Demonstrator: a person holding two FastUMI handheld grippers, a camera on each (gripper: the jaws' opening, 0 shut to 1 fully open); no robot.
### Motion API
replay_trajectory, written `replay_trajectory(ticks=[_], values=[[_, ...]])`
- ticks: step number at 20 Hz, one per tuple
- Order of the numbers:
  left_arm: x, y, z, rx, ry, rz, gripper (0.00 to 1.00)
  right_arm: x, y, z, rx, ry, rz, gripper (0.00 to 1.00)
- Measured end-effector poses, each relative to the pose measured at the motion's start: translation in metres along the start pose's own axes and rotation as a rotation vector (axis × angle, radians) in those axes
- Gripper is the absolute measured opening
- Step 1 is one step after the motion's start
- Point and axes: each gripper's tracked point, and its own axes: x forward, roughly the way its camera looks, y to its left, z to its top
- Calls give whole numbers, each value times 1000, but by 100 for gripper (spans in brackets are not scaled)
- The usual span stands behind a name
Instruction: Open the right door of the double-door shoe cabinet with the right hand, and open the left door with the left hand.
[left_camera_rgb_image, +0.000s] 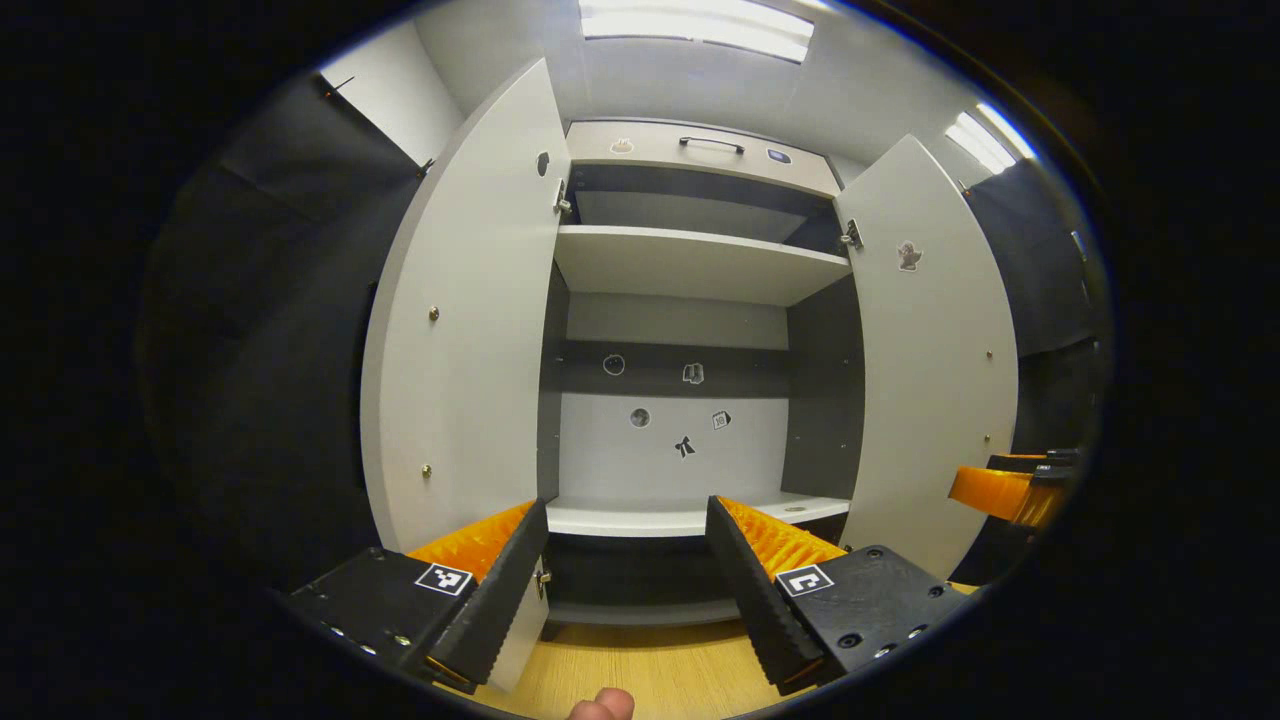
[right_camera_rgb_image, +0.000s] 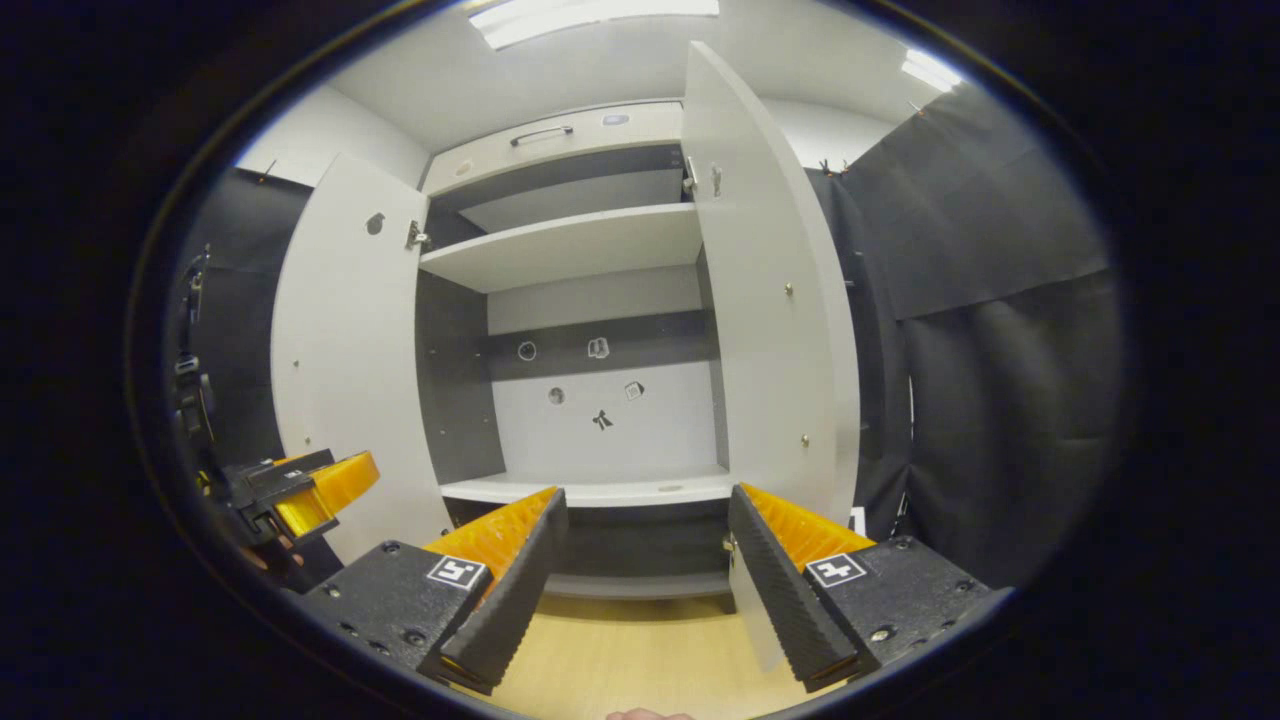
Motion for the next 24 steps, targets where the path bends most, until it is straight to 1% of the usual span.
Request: replay_trajectory(ticks=[3, 4, 5, 6, 10, 11, 12, 18, 19, 20, 24], values=[[-1, 2, 3, 8, -8, 3, 94, -1, 2, 2, -6, -11, -1, 97], [-1, 4, 5, 13, -15, 8, 94, 0, 2, 2, -7, -11, -1, 100], [-2, 4, 6, 14, -17, 10, 94, -1, 2, 1, -8, -7, 0, 100], [-2, 2, 6, 9, -15, 7, 94, -2, 2, 0, -5, -5, 2, 97], [-4, 1, 6, 4, -13, -3, 94, -4, 6, -1, 2, 0, 12, 97], [-5, 1, 6, 6, -13, -2, 94, -5, 7, -1, -3, 1, 11, 100], [-6, 2, 6, 8, -13, -1, 94, -5, 7, -1, -7, -1, 11, 97], [-10, 4, 6, 31, -15, 17, 94, -10, 10, -7, -9, 11, 16, 97], [-10, 2, 5, 26, -12, 10, 94, -11, 10, -10, -10, 18, 16, 100], [-12, 0, 6, 20, -13, 5, 94, -12, 9, -11, -9, 21, 16, 97], [-14, 1, 8, 20, -20, 6, 94, -16, 6, -8, -4, 13, 12, 97]])
